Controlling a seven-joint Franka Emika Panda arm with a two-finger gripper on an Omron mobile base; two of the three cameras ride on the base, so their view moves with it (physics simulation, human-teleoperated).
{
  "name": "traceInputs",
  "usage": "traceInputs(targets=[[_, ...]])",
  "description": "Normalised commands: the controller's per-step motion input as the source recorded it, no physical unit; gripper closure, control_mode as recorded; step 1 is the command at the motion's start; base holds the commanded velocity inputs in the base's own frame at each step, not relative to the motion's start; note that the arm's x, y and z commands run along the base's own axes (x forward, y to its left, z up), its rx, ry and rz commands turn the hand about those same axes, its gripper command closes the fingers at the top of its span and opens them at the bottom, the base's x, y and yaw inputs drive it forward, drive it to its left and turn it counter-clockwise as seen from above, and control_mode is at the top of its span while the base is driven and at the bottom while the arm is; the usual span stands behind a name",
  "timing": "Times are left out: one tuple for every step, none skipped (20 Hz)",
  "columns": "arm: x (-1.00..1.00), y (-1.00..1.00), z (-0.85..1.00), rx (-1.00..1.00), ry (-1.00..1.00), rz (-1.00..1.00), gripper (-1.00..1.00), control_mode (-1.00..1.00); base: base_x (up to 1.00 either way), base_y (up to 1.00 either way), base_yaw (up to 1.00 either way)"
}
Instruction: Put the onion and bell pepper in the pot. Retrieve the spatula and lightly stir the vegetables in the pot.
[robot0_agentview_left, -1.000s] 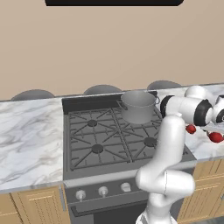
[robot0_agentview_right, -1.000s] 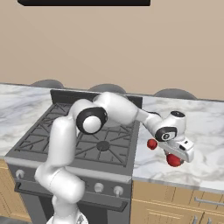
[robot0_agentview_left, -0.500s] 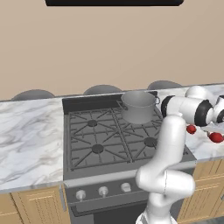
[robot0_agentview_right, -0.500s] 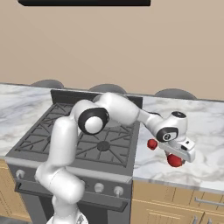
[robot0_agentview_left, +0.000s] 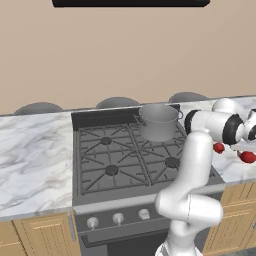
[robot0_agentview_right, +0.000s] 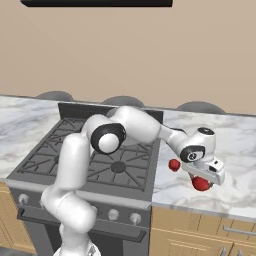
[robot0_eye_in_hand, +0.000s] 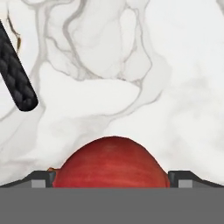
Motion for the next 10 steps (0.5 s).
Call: traceInputs(targets=[[-0.21, 0.35, -0.7, 0.0, 0.0, 0.05, 1.0, -1.0, 0.0, 0.0, 0.0], [-0.21, 0.35, -0.7, 0.0, 0.0, 0.04, 1.0, -1.0, 0.0, 0.0, 0.0], [-0.22, 0.23, -0.62, 0.0, 0.0, 0.04, 1.0, -1.0, 0.0, 0.0, 0.0], [-0.24, 0.18, -0.57, 0.01, 0.0, 0.03, 1.0, -1.0, 0.0, 0.0, 0.0], [-0.26, 0.16, -0.5, 0.02, 0.0, 0.02, 1.0, -1.0, 0.0, 0.0, 0.0], [-0.32, 0.13, -0.39, 0.0, 0.0, 0.0, 1.0, -1.0, 0.0, 0.0, 0.0], [-0.32, 0.15, -0.34, 0.0, 0.0, 0.0, 1.0, -1.0, 0.0, 0.0, 0.0], [-0.28, 0.17, -0.23, 0.0, 0.0, 0.0, 1.0, -1.0, 0.0, 0.0, 0.0], [-0.24, 0.23, -0.15, 0.0, 0.0, 0.0, 1.0, -1.0, 0.0, 0.0, 0.0], [-0.22, 0.27, -0.05, 0.0, 0.0, 0.0, 1.0, -1.0, 0.0, 0.0, 0.0]])
